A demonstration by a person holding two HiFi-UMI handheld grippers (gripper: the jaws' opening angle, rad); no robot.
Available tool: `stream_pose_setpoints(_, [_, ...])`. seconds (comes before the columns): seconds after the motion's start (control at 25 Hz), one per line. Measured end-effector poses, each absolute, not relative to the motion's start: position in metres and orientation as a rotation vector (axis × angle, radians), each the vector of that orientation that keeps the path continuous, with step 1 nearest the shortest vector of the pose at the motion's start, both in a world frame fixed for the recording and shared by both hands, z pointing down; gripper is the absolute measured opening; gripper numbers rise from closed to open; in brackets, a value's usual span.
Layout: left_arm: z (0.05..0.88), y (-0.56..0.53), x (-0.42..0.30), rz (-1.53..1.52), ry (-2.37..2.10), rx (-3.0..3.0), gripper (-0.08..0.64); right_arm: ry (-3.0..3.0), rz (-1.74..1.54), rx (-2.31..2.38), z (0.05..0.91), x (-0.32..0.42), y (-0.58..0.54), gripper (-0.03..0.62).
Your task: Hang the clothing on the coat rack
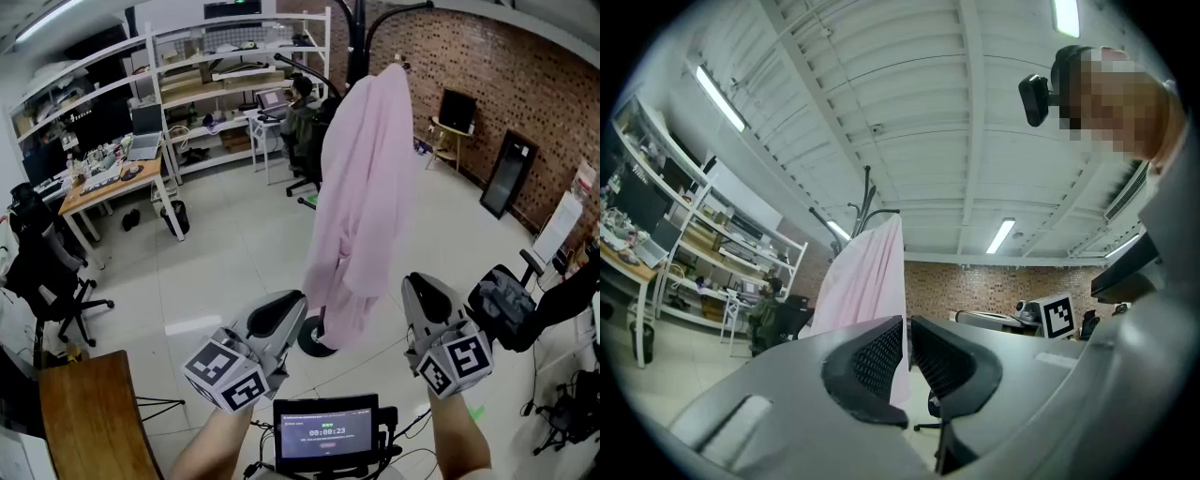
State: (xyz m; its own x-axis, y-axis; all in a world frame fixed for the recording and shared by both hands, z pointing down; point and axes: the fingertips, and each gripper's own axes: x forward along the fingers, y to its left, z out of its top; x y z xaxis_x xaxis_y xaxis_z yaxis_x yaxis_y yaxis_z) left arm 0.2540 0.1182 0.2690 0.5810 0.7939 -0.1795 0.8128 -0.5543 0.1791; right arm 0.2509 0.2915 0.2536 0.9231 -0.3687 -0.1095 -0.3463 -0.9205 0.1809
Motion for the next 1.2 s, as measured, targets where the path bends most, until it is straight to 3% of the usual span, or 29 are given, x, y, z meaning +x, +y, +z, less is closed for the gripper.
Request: stream_pose_setpoints(1.2, [0.295, 0.095, 0.208, -0.018, 1.366, 2.521, 0.023, -0.579, -0.081, 2.985, 0.293, 0.199, 0.264, 0.038])
